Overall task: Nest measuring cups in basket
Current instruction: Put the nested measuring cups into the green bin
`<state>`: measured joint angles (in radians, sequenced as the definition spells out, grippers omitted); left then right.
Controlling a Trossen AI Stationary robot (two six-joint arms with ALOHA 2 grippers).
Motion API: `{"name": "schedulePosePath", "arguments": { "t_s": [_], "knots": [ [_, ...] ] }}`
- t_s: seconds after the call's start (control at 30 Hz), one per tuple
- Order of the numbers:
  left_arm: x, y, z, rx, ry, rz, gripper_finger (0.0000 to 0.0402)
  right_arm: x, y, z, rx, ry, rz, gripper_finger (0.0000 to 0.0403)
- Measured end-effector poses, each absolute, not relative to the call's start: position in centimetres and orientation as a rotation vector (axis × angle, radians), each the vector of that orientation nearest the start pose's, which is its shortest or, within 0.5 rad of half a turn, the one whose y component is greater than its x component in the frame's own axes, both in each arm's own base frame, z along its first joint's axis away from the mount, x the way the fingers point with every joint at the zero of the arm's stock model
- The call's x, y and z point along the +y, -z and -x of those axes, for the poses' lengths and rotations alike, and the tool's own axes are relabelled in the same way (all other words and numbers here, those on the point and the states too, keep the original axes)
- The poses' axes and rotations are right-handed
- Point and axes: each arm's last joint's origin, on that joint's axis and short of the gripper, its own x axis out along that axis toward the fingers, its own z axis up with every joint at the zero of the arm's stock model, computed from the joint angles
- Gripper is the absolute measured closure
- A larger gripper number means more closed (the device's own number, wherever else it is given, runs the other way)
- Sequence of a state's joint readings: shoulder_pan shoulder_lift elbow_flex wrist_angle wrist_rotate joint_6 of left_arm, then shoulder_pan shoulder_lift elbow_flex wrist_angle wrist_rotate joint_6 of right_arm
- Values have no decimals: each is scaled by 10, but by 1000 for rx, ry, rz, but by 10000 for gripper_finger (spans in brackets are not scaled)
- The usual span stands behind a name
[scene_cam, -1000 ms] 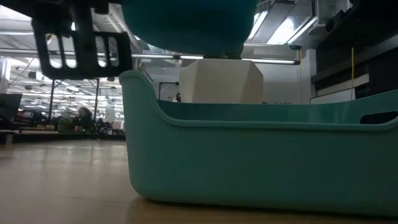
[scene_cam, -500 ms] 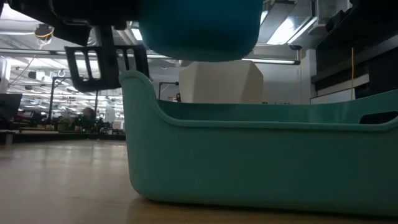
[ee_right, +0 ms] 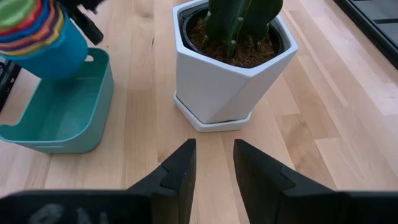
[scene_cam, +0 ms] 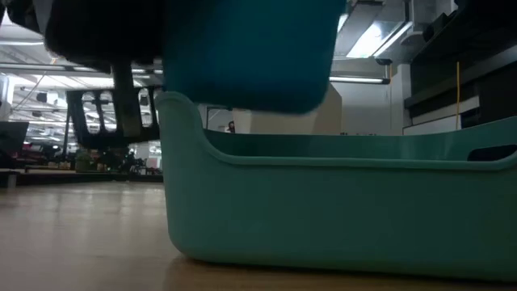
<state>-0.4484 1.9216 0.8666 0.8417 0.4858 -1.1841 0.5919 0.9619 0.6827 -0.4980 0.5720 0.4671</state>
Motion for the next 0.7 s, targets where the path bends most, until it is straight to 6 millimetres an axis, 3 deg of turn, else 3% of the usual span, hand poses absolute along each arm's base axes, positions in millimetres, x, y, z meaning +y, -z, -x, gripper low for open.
{"name": "schedulePosePath", "arguments": {
  "t_s": [0.3, 0.7],
  "knots": [
    [-172, -134, -335, 816, 686, 1126, 323, 91, -246, -164, 630, 131, -24, 290],
    [-160, -134, -340, 800, 658, 1142, 316, 91, -246, -164, 630, 130, -24, 290]
  ]
}}
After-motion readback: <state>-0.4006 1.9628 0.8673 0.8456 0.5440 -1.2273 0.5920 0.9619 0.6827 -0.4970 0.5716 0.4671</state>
